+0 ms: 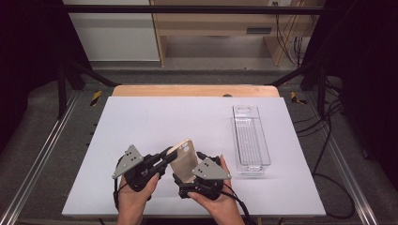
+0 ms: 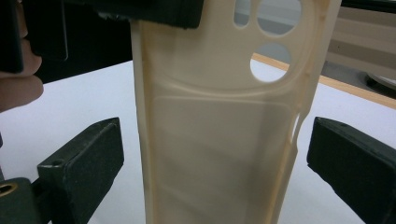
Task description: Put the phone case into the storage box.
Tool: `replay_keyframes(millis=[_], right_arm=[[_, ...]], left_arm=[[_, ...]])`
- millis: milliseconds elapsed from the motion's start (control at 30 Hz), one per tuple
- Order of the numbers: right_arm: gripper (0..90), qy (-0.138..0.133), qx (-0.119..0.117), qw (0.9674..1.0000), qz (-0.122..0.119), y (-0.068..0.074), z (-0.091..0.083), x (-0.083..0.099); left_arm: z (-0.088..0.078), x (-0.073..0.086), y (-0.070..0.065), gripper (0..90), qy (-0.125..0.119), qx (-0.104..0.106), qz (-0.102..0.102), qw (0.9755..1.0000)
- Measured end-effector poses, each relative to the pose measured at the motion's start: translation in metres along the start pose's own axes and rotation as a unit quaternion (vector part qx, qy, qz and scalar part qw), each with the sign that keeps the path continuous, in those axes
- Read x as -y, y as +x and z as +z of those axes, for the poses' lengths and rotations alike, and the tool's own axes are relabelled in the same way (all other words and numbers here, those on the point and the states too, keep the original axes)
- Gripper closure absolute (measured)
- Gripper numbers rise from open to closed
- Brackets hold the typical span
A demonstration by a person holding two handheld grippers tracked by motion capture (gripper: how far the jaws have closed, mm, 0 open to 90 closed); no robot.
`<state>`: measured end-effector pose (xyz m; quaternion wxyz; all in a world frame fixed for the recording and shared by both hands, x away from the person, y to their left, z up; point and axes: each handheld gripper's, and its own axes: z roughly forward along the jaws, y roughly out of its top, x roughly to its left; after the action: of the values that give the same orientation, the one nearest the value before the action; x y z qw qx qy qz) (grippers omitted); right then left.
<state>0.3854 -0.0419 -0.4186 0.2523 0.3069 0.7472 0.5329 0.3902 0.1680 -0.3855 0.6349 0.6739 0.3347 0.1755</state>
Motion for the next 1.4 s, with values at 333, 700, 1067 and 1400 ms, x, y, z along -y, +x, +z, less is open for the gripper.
replay_keyframes(millis=[333, 700, 1067, 1400], right_arm=[[3.1, -0.005, 0.006, 1.0000, 0.005, -0.003, -0.004, -0.005], [3.7, -0.007, 0.018, 0.9997, 0.012, -0.005, -0.004, -0.006], [5.2, -0.018, 0.021, 0.9993, 0.024, -0.004, -0.006, -0.009], [9.4, -0.015, 0.024, 0.9990, 0.035, -0.003, -0.006, -0.010]], left_arm=[[0.004, 0.002, -0.010, 79.3, 0.002, 0.008, 0.009, 0.9999], [0.006, 0.002, -0.017, 79.3, 0.002, 0.014, 0.013, 0.9998], [0.006, 0.002, -0.021, 79.2, 0.001, 0.016, 0.016, 0.9997], [0.007, 0.002, -0.022, 79.2, -0.001, 0.019, 0.014, 0.9997]])
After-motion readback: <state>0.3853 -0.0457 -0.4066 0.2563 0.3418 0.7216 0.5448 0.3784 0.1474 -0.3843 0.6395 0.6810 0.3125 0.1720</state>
